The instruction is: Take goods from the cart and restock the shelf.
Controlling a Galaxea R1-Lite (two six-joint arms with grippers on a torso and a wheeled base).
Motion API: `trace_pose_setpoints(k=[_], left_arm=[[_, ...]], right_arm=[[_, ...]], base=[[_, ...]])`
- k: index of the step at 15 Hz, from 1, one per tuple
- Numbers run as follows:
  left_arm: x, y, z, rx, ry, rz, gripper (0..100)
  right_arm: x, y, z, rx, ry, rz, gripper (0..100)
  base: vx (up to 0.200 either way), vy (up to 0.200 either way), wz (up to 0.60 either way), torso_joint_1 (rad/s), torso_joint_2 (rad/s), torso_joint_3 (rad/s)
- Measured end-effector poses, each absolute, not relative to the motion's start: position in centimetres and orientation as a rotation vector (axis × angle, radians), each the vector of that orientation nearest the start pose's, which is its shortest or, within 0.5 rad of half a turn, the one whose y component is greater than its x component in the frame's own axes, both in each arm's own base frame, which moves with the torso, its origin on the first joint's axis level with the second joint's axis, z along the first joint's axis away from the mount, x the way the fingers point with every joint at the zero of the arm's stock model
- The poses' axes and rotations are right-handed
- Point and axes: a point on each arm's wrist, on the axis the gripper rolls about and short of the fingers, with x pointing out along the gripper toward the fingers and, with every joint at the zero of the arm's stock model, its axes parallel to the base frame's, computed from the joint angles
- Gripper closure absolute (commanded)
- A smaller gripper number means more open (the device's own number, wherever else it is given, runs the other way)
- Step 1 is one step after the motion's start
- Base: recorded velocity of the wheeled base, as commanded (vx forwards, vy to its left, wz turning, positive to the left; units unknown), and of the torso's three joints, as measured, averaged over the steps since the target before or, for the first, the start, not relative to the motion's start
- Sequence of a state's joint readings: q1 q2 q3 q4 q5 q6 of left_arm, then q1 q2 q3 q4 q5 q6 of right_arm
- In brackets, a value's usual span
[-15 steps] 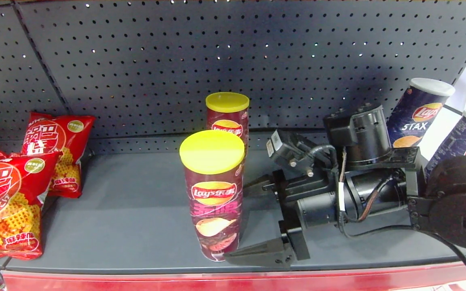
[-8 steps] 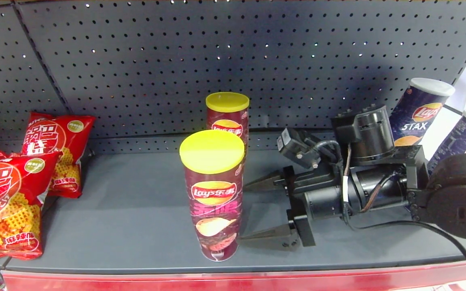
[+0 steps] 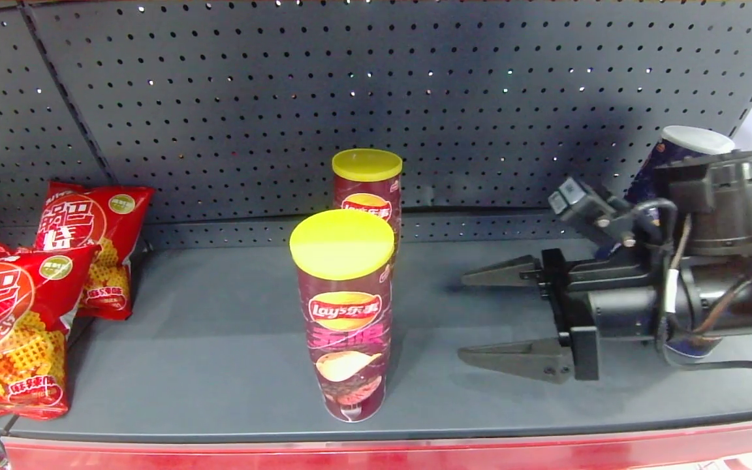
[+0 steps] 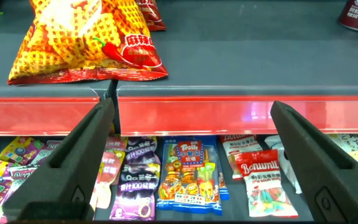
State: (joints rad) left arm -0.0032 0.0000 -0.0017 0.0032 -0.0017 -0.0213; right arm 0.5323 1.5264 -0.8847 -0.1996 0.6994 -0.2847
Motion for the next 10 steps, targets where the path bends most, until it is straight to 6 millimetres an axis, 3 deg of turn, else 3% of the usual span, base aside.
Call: trace_pose_setpoints(k=[2, 6, 10], left_arm=[[-2.3, 0.0, 7.6, -0.021, 0.002, -0.005, 0], [-2.3, 0.0, 7.6, -0.021, 0.001, -0.005, 0], [-2.3, 0.0, 7.6, -0.021, 0.002, -0.005, 0]], right_arm=[[19.9, 12.1, 22.6, -0.195, 0.242, 1.217, 0], [14.3, 7.4, 25.5, -0.082, 0.134, 1.096, 0], [8.4, 3.4, 26.3, 0.005, 0.016, 0.884, 0]], base=[[0.0, 0.0, 0.0, 0.0, 0.0, 0.0], [0.0, 0.0, 0.0, 0.0, 0.0, 0.0], [0.0, 0.0, 0.0, 0.0, 0.0, 0.0]])
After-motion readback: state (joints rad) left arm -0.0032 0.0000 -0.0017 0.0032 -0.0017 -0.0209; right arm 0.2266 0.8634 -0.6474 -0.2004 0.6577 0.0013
